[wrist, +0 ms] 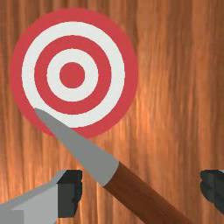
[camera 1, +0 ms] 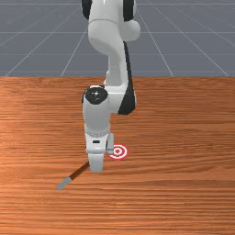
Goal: Pick up the pen and put it to the marker
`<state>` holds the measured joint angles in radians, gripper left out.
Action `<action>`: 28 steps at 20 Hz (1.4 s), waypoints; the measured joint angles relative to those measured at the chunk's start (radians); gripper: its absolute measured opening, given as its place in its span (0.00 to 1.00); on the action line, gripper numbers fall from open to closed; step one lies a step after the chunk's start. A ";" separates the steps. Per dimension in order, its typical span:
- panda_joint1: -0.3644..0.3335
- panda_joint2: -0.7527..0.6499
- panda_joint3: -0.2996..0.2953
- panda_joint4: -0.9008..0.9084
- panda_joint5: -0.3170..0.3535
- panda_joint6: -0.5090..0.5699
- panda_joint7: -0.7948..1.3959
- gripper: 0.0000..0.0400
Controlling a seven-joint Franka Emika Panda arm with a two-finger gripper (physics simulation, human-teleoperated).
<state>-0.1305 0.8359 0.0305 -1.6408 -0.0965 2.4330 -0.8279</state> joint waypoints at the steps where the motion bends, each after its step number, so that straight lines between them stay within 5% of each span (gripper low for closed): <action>1: -0.003 -0.002 0.003 -0.004 0.003 0.002 -0.003 1.00; 2: -0.003 0.000 0.003 -0.003 0.003 0.004 -0.004 0.61; 4: 0.008 0.009 -0.009 0.012 -0.008 -0.015 0.009 0.25; 13: 0.028 0.003 -0.017 -0.001 -0.003 -0.002 0.059 0.19; 19: 0.214 0.013 -0.022 0.023 0.030 -0.032 0.376 0.14; 20: 0.236 0.017 -0.017 0.031 0.028 -0.036 0.390 0.45; 22: 0.242 0.028 0.005 0.053 0.006 -0.059 0.318 0.80; 28: 0.253 0.027 -0.019 0.040 -0.018 -0.033 0.333 0.99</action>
<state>0.1228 0.8633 0.0112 -1.6007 -0.1147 2.3996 -0.4952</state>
